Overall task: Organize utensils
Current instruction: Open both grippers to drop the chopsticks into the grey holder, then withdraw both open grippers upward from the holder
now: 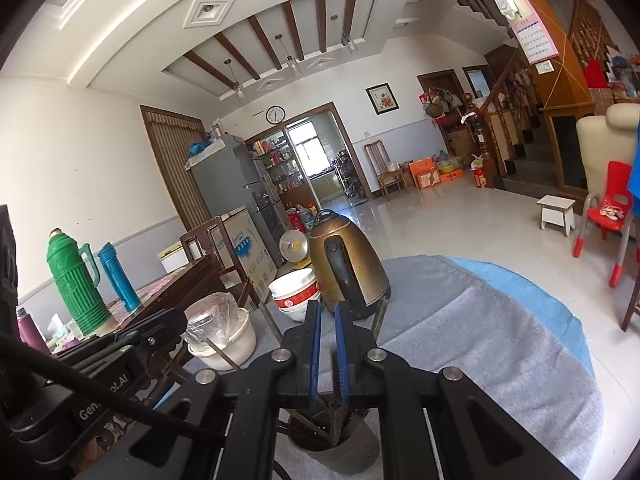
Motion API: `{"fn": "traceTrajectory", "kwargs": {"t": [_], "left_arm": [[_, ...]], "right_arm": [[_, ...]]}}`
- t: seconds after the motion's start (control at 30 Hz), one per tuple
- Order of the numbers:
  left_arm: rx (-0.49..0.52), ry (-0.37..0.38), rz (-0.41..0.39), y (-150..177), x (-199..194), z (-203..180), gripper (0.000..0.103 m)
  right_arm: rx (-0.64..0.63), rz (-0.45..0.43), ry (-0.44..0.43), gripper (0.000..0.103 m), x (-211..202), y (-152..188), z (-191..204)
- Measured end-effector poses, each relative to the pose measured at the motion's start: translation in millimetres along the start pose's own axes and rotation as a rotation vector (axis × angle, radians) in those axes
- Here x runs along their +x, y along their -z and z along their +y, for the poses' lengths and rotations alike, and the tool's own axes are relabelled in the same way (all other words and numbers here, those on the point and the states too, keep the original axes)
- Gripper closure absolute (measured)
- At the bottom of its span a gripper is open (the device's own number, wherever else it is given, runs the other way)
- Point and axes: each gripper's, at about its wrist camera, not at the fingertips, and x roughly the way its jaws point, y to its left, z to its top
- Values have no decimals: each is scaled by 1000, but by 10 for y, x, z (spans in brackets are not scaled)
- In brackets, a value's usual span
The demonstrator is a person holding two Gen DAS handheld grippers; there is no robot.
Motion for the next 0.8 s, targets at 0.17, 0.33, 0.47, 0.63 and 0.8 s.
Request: {"fn": "traceTrajectory", "kwargs": {"t": [0.17,0.33,0.47,0.63,0.8], "left_arm": [[28,-30,-4,9,-61,-8,94],[38,-71,-20,43,-139,30,55],[55,-105,-24,68,-218,56,42],[65,-149,-31,121,-343,119,32],[70,-188,-11,191,-453,202,24]], "right_arm": [[18,-3,-5,94,-69,-24,3],[53,17,-18,90,-144,-29,-60],[90,21,-24,63,-226,-21,-133],[96,-42,2,34,-414,-14,-199],[90,-43,15,34,-575,-4,-293]]}}
